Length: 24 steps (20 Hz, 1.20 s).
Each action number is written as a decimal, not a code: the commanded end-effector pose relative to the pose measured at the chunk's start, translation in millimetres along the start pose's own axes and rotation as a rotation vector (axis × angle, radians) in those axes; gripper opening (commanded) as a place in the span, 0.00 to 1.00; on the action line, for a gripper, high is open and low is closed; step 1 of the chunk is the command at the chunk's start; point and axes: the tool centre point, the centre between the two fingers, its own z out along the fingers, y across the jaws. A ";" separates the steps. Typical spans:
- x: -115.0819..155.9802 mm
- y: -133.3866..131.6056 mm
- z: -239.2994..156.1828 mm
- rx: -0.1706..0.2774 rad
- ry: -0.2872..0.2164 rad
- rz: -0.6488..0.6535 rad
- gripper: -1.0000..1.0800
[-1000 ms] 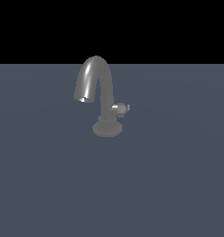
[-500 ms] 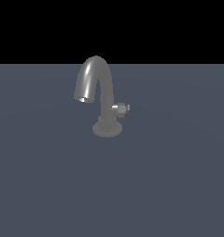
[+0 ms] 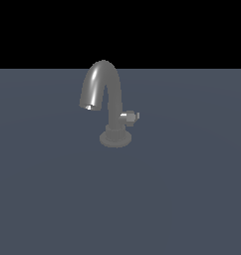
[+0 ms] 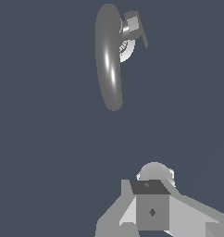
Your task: Turn on the faucet by rotating a designated handle.
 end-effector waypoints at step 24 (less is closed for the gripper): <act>146.0 -11.1 26.3 0.248 -0.465 0.470 0.00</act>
